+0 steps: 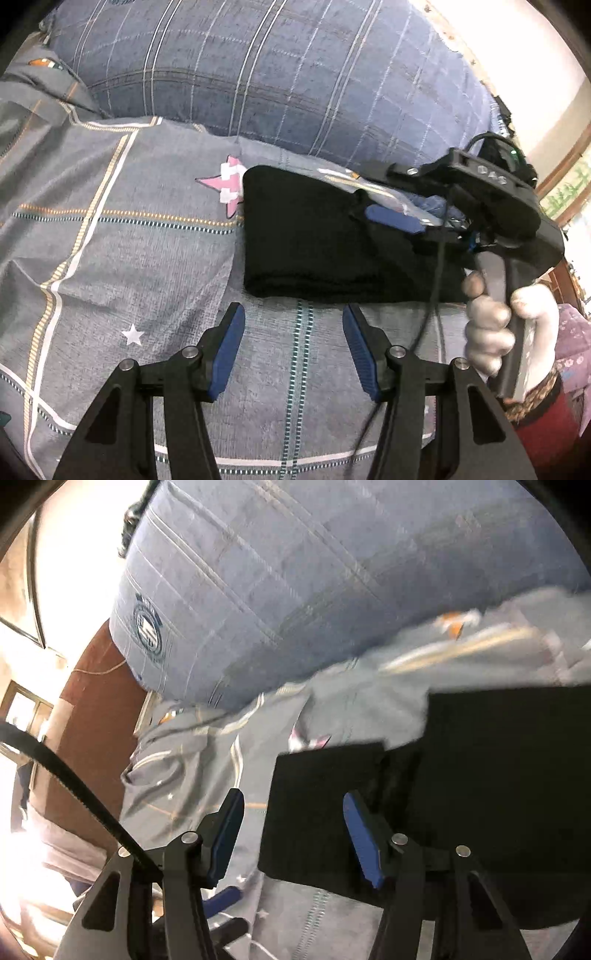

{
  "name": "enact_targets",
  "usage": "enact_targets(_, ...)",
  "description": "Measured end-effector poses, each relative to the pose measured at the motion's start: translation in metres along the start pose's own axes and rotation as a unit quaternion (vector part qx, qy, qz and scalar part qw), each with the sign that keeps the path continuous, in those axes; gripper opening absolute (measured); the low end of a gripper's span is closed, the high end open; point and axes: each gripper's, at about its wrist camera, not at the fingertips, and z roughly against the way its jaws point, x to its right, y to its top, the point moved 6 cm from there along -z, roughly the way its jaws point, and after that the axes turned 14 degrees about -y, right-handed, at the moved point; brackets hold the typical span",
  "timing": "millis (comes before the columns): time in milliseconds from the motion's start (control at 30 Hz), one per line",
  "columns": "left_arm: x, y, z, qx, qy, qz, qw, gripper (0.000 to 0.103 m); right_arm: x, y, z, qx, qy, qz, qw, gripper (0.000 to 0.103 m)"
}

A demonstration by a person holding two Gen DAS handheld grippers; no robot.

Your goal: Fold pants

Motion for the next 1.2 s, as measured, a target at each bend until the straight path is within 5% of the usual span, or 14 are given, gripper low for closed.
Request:
enact_targets(100, -0.007, 0.009, -0.006, 0.000, 0.008, 0.005, 1.0000, 0.054, 0.021, -0.001, -0.023, -0.005, -0.027, -0.034, 0.999, 0.062)
enact_targets(167, -0.009, 0.017, -0.009, 0.002, 0.010, 0.006, 0.9999, 0.054, 0.048, -0.002, -0.032, -0.004, -0.048, -0.072, 0.996, 0.050)
enact_targets(300, -0.005, 0.037, -0.023, 0.007, 0.004, -0.002, 1.0000, 0.054, 0.064, -0.002, -0.029, 0.003, 0.007, -0.095, 0.995, 0.046)
enact_targets(433, -0.023, 0.052, -0.056, -0.012, 0.028, 0.024, 0.9993, 0.054, 0.066, -0.004, -0.028, 0.012, 0.013, -0.082, 0.996, 0.046)
enact_targets(567, -0.046, 0.055, -0.072, -0.018, -0.014, 0.090, 0.9957, 0.060, 0.065, -0.004, -0.028, 0.014, 0.024, -0.080, 0.996, 0.046)
enact_targets(700, -0.034, 0.060, -0.087, -0.043, -0.029, 0.055, 0.9971, 0.060, 0.065, -0.004, -0.029, 0.017, 0.033, -0.074, 0.997, 0.046)
enact_targets(833, -0.011, 0.060, -0.091, -0.058, 0.011, -0.005, 0.9982, 0.028, 0.066, -0.003, -0.030, 0.022, 0.032, -0.073, 0.997, 0.046)
enact_targets(1200, 0.017, 0.037, -0.038, -0.033, 0.048, -0.034, 0.9977, 0.021, 0.051, -0.018, -0.029, -0.009, 0.045, -0.048, 0.998, 0.046)
